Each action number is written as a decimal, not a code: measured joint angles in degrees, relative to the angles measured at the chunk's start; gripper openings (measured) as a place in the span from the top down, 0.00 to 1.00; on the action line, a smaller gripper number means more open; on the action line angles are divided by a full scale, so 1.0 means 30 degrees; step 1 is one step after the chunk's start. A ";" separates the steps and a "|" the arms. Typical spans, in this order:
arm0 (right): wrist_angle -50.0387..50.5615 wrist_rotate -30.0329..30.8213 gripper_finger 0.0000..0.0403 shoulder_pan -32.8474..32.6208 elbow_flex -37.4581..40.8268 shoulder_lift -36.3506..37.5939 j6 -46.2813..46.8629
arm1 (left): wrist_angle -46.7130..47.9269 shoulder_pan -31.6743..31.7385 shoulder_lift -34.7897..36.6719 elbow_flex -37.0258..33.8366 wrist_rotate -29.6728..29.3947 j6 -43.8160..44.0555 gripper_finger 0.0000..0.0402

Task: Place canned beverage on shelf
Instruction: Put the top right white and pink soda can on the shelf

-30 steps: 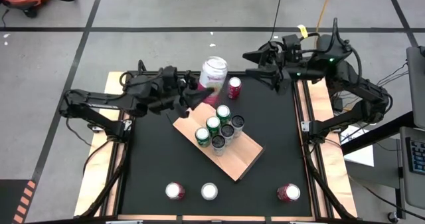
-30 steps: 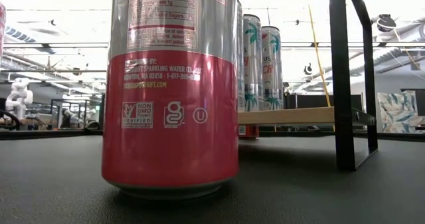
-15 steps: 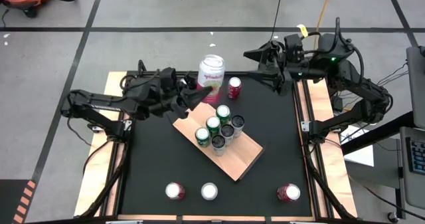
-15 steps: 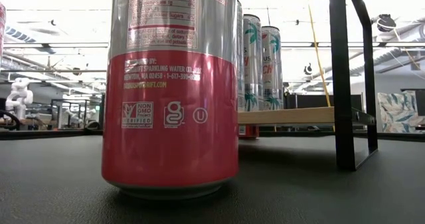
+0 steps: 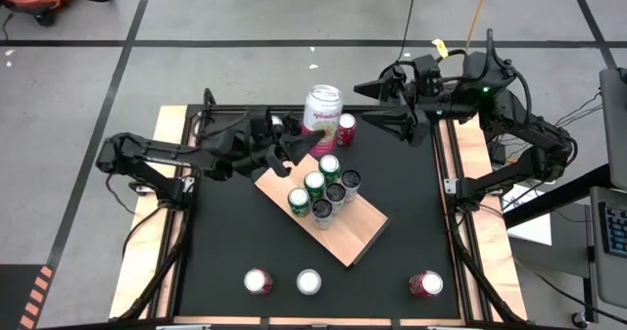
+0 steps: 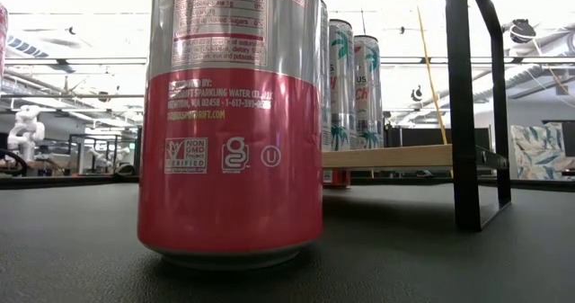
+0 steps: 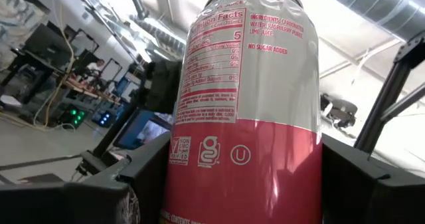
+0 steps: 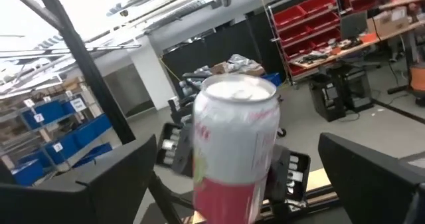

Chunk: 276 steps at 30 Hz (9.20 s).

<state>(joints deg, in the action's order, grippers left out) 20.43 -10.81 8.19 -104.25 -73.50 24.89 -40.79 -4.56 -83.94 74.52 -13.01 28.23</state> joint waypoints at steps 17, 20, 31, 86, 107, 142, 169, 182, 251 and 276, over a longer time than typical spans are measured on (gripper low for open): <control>-0.1299 -0.2253 0.01 -0.0022 0.0000 -0.1601 0.1404 | -0.1650 0.0008 -0.1547 0.0007 0.2961 0.0503 0.29; -0.1591 -0.3113 0.02 -0.0022 0.0000 -0.1887 0.1406 | -0.1716 0.0008 -0.1547 0.0007 0.3174 0.0502 0.29; -0.1989 -0.3934 0.03 -0.0608 0.0022 -0.2535 0.0956 | -0.1665 0.0008 -0.1547 0.0007 0.3174 0.0488 0.29; 0.1163 0.4379 0.33 -0.0335 -0.1589 -0.3052 0.1850 | 0.6618 0.0031 0.2705 0.0968 -0.6344 -0.2725 0.02; 0.3119 0.5595 0.32 -0.0734 -0.1588 -0.4524 0.0715 | 2.3966 0.1908 0.2794 0.8765 0.0231 -0.1046 0.02; 0.4554 0.7276 0.32 -0.0998 -0.1588 -0.4517 0.1478 | 2.8292 0.4327 0.2876 0.8757 0.4413 -0.2722 0.02; 0.2155 0.9583 0.32 -0.1071 -0.1588 -0.4837 0.2992 | 2.5071 0.2697 -0.0664 0.8408 -0.0493 -0.2775 0.00; 0.1934 0.9577 0.32 -0.1056 -0.1585 -0.4837 0.3480 | 2.4040 0.1911 -0.1848 0.8408 -0.3525 -0.3555 0.02; 0.4172 0.9121 0.11 -0.1131 -0.2953 -0.3609 -0.2488 | 1.5663 0.2483 -0.2476 0.8415 -0.4285 -0.8065 0.28; 0.4519 0.8628 0.26 -0.1005 -0.2960 -0.4283 -0.2465 | 1.5996 0.2507 -0.2501 0.8415 -0.2909 -0.8423 0.28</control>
<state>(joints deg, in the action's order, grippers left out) 33.98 15.08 5.17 -113.13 -86.34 17.50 7.20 2.96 -91.44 99.77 -21.74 2.96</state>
